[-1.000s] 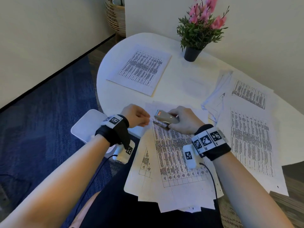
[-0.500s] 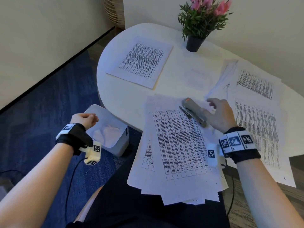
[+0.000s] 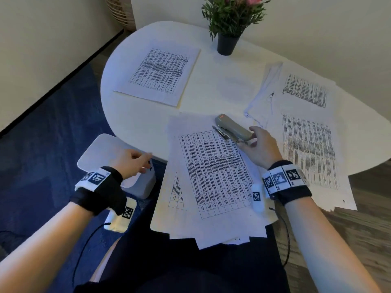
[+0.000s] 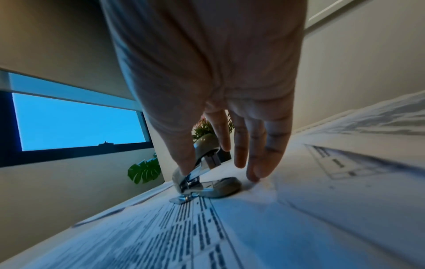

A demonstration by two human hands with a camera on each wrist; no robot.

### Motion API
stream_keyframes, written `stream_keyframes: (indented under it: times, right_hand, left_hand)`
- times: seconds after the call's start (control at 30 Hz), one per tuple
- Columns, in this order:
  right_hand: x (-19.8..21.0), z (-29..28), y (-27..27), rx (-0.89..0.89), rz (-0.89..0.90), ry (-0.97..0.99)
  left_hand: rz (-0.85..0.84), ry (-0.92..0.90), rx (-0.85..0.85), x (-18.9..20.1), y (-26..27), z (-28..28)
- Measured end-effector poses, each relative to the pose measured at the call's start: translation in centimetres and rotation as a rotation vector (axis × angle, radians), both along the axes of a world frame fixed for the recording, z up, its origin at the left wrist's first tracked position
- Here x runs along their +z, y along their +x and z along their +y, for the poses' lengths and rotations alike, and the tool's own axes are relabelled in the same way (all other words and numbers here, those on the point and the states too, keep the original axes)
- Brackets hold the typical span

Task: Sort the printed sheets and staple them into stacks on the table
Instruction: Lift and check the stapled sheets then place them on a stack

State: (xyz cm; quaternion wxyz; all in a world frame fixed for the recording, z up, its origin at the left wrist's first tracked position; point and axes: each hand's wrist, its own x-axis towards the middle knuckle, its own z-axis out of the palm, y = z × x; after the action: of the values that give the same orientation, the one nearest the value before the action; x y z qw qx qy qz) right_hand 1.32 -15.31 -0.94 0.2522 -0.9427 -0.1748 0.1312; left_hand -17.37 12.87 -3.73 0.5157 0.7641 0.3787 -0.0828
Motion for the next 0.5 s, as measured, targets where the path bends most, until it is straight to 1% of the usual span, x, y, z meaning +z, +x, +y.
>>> stream_keyframes:
  times: [0.03,0.1,0.17,0.23,0.3,0.37,0.43,0.5]
  right_hand:
    - [0.1,0.5,0.1,0.012,-0.002,-0.005]
    - [0.3,1.3,0.4,0.039,-0.044,-0.037]
    - [0.5,1.6,0.7,0.047,-0.076,-0.069]
    - [0.5,1.2,1.0,0.006,-0.091,-0.063]
    - [0.5,0.0,1.3,-0.081,-0.114,-0.037]
    - [0.7,-1.6,1.6,-0.199,-0.129,0.001]
    - [0.8,-3.6,2.1,-0.345,-0.136,0.046]
    - [0.7,-5.3,2.7,-0.470,-0.134,0.058]
  left_hand:
    - [0.049,-0.044,-0.061,0.0,0.1,-1.1]
    - [0.108,-0.073,-0.183,-0.2,0.5,-2.9]
    - [0.101,-0.023,-0.274,-0.3,0.8,-4.1]
    - [0.083,0.049,-0.282,0.0,1.2,-4.8]
    - [0.080,0.069,-0.267,0.2,1.6,-5.1]
    - [0.059,0.014,-0.240,0.6,1.9,-5.5]
    - [0.002,0.034,-0.236,1.3,2.1,-5.8]
    - [-0.073,0.070,-0.195,1.6,2.2,-5.5]
